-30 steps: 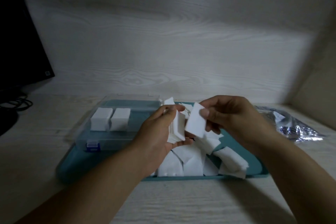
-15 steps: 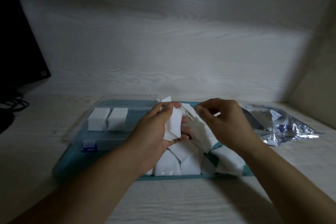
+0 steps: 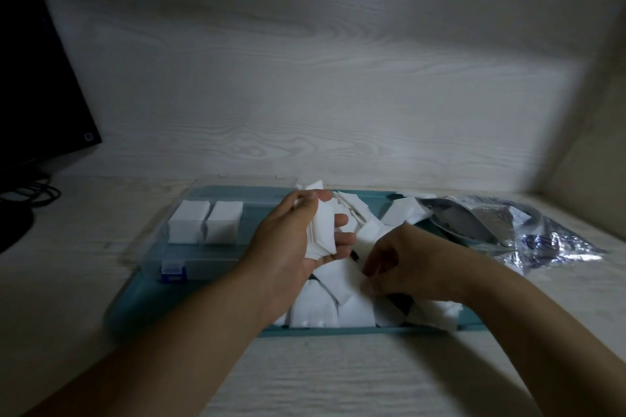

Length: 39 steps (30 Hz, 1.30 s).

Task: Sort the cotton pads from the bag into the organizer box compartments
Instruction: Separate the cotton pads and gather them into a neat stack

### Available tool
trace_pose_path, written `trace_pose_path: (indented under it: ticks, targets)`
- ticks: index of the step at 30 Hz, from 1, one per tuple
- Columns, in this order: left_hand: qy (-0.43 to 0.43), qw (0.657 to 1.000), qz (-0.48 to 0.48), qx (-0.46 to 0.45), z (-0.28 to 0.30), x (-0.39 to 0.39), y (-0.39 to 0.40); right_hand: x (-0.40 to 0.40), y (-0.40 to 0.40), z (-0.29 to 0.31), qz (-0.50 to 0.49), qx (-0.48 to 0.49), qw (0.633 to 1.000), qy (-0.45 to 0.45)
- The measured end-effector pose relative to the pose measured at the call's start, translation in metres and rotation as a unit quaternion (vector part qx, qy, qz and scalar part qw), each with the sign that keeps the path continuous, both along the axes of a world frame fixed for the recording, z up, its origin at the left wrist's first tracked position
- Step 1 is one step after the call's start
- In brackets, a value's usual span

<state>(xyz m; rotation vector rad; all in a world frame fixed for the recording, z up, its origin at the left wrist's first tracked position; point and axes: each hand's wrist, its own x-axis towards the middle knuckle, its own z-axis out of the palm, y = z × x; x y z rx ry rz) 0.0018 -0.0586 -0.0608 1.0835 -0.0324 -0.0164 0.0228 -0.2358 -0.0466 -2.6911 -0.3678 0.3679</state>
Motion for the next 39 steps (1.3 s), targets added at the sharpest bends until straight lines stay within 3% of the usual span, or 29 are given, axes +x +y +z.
trace_pose_path:
  ticks: [5, 10, 14, 16, 18, 24, 27, 32, 39]
  targets:
    - [0.002, 1.0, 0.004, 0.009, -0.002, 0.001, 0.0, -0.006, 0.005, 0.005, -0.001, 0.01, 1.0, 0.01]
    - [0.002, 1.0, 0.007, 0.012, -0.002, 0.001, 0.001, -0.003, 0.002, 0.007, -0.031, 0.192, 0.981, 0.014]
    - [-0.009, 1.0, 0.004, -0.002, 0.0, 0.0, 0.0, 0.015, -0.01, 0.002, -0.123, 0.206, 0.95, -0.198]
    - [-0.011, 1.0, 0.006, -0.002, 0.001, -0.001, -0.001, 0.018, -0.015, 0.002, -0.138, 0.181, 0.921, -0.317]
    - [-0.013, 1.0, 0.007, 0.002, 0.001, -0.001, -0.001, 0.016, -0.015, 0.004, -0.121, 0.153, 0.904, -0.382]
    - [-0.007, 0.999, 0.015, 0.031, -0.002, 0.0, 0.0, 0.004, -0.001, -0.002, 0.107, 0.003, 0.96, -0.257]
    - [-0.006, 0.999, 0.019, 0.031, -0.002, 0.0, 0.0, 0.0, 0.0, -0.002, 0.15, 0.016, 0.961, -0.231]
    - [-0.013, 0.999, 0.019, 0.032, -0.002, 0.0, -0.001, 0.006, -0.008, 0.003, 0.087, 0.109, 0.971, -0.194]
    - [-0.012, 0.999, 0.019, 0.045, -0.003, -0.001, -0.001, 0.012, -0.011, 0.002, -0.035, 0.175, 0.946, -0.27]
